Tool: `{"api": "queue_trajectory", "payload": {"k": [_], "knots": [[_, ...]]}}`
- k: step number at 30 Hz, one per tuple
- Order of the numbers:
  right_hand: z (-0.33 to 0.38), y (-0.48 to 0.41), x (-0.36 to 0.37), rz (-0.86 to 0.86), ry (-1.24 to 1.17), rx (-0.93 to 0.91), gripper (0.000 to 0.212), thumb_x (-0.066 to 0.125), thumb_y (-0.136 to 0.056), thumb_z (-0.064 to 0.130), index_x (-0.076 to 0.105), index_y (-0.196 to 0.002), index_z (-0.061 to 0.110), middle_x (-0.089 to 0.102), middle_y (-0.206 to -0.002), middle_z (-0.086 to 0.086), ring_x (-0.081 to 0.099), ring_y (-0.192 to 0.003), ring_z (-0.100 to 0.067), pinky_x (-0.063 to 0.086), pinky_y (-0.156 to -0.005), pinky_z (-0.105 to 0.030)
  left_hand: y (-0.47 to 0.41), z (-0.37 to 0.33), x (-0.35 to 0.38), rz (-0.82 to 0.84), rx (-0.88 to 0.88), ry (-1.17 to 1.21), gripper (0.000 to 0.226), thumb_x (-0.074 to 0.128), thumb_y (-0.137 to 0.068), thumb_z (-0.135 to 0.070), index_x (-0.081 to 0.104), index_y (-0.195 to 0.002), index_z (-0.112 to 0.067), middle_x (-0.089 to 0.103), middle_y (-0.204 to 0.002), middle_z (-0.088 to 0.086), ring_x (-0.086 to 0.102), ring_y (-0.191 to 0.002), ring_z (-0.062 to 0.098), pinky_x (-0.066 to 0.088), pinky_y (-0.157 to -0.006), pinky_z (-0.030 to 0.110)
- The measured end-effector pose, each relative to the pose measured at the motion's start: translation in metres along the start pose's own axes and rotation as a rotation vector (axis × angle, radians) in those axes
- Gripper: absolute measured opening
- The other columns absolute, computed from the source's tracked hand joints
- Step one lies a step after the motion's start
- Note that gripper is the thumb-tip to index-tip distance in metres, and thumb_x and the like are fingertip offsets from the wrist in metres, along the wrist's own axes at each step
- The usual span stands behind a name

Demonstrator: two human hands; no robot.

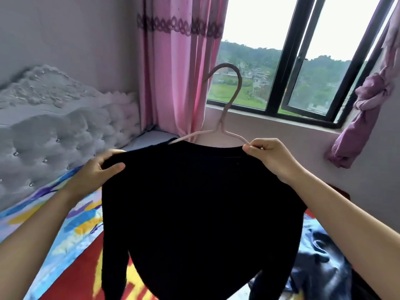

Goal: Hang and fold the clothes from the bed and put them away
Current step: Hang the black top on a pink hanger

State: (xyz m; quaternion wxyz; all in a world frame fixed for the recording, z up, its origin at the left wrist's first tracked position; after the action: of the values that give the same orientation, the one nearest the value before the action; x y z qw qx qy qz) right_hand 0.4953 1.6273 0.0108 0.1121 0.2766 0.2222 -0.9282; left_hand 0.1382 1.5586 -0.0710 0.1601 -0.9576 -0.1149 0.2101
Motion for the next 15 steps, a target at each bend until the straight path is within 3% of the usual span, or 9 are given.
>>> {"api": "queue_trajectory", "payload": {"k": [2,4,7,9,12,15], "knots": [[0.003,-0.008,0.01,0.043,0.006,0.004,0.031,0.059,-0.091,0.02,0.062,-0.077,-0.007,0.048,-0.067,-0.011,0.043,-0.061,-0.02,0.033,-0.06,-0.028,0.02,0.007,-0.019,-0.234,-0.012,0.005,0.013,0.053,-0.093,-0.004,0.06,-0.103,-0.01,0.063,-0.079,-0.002,0.056,-0.061,-0.006,0.04,-0.057,0.003],[0.009,-0.014,0.028,0.11,0.081,-0.067,0.035,0.056,-0.093,0.021,0.053,-0.066,-0.001,0.041,-0.062,-0.005,0.037,-0.058,-0.017,0.03,-0.057,-0.027,0.041,0.009,-0.043,-0.377,-0.021,-0.026,0.016,0.052,-0.092,0.0,0.062,-0.086,-0.012,0.06,-0.057,-0.014,0.05,-0.048,-0.009,0.036,-0.049,0.003],[0.018,-0.015,0.05,0.098,0.259,-0.253,0.039,0.048,-0.097,0.026,0.033,-0.061,0.019,0.035,-0.054,0.004,0.032,-0.052,-0.013,0.031,-0.052,-0.023,0.07,-0.006,-0.088,-0.316,-0.018,-0.203,0.034,0.058,-0.087,0.006,0.064,-0.07,-0.023,0.058,-0.051,-0.016,0.048,-0.048,-0.011,0.035,-0.05,0.004],[0.034,-0.012,0.073,0.136,0.279,-0.379,0.039,0.043,-0.097,0.029,0.027,-0.062,0.025,0.034,-0.051,0.005,0.031,-0.047,-0.013,0.031,-0.049,-0.022,0.101,-0.024,-0.119,-0.253,-0.032,-0.348,0.033,0.064,-0.081,0.006,0.066,-0.065,-0.023,0.061,-0.055,-0.013,0.05,-0.052,-0.012,0.036,-0.055,0.003],[0.056,-0.002,0.117,0.316,0.409,-0.585,0.029,0.041,-0.097,0.033,0.036,-0.07,0.024,0.042,-0.053,0.001,0.042,-0.05,-0.023,0.034,-0.054,-0.03,0.145,-0.052,-0.149,-0.248,-0.049,-0.44,0.017,0.071,-0.073,-0.004,0.068,-0.061,-0.015,0.063,-0.06,-0.01,0.05,-0.056,-0.007,0.036,-0.058,0.002],[0.088,0.018,0.167,0.437,0.44,-0.742,0.029,0.038,-0.095,0.044,0.043,-0.079,0.02,0.054,-0.063,-0.007,0.053,-0.062,-0.032,0.044,-0.062,-0.038,0.211,-0.072,-0.174,-0.383,-0.109,-0.432,0.029,0.069,-0.073,-0.005,0.066,-0.053,-0.027,0.057,-0.051,-0.018,0.049,-0.05,-0.01,0.034,-0.054,0.002]]}}
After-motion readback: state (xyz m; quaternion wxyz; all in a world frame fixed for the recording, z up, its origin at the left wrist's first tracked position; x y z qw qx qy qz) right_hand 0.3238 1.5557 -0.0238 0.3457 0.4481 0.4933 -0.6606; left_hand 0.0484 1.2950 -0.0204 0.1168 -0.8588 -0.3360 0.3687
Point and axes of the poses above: each hand's wrist, its own y-axis away from the middle knuckle, its own x-axis out of the palm, z = x × y, the point moved 6 cm from there along -y, towards the middle knuckle
